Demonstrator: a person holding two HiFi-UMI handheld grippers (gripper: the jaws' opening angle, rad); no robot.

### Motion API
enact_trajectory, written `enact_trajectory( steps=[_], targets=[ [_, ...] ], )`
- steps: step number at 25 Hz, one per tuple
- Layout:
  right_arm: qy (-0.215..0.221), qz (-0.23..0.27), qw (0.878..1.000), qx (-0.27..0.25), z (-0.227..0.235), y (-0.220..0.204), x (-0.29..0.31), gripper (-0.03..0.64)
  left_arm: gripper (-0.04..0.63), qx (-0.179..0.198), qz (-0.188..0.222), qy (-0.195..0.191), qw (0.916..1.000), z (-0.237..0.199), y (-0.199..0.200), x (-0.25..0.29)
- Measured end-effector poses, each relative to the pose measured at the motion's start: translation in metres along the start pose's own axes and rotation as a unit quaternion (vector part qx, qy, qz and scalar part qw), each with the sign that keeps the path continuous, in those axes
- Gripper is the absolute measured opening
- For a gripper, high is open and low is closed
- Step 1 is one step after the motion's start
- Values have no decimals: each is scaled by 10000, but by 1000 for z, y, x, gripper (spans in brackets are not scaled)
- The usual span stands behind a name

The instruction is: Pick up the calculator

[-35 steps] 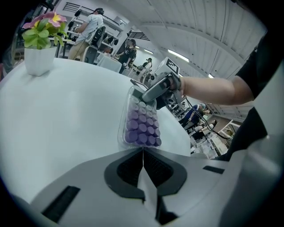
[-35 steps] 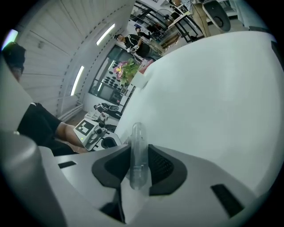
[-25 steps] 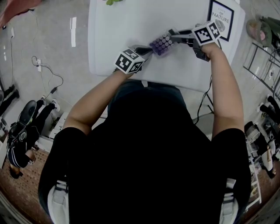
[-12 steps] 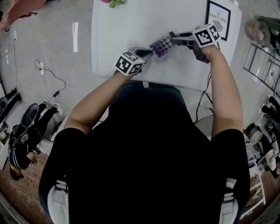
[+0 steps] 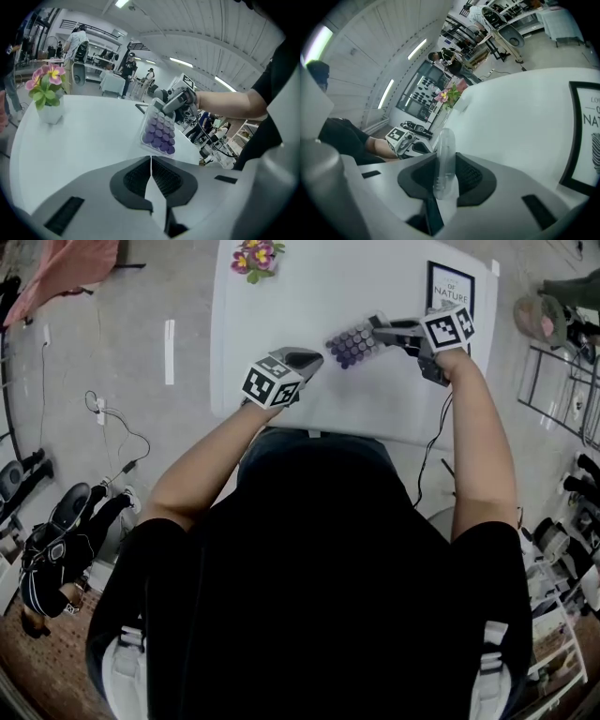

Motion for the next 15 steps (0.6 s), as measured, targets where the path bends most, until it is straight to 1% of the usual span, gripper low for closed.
enact_trajectory(
  steps=[2, 5, 6, 8, 10, 14, 15],
  targets=[
    [-67, 144, 9999, 37, -10, 1, -6, 109, 26, 98, 48, 39, 9999, -3, 3, -11],
    [-102, 303, 9991, -267, -28, 9, -9, 109, 26, 197, 143, 120, 9996, -12, 7, -29],
    [-115, 387, 9988, -288, -33, 9, -12, 109, 26, 226, 175, 141, 9995, -13, 11, -33],
    [-153, 624, 9978, -136, -39, 10, -25, 109, 26, 273, 251, 166, 9992, -15, 23, -37],
    [-184, 807, 9965, -127, -46, 13, -36, 109, 26, 285, 348, 192, 9988, -19, 35, -43],
    [-169, 1006, 9933, -549, -71, 20, -37, 109, 26, 327, 566, 248, 9976, -30, 47, -66],
    [-173, 1077, 9923, -583, -77, 20, -38, 109, 26, 348, 614, 255, 9972, -32, 50, -70]
  ],
)
Point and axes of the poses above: the fingertips, and each gripper's own axes: x forward along the fingers, z to its right, y out of its top, the point moved 8 cm from there along -x, backward along the fingers, and after that the axes turned 15 degrees about y, right-handed, at the moved point
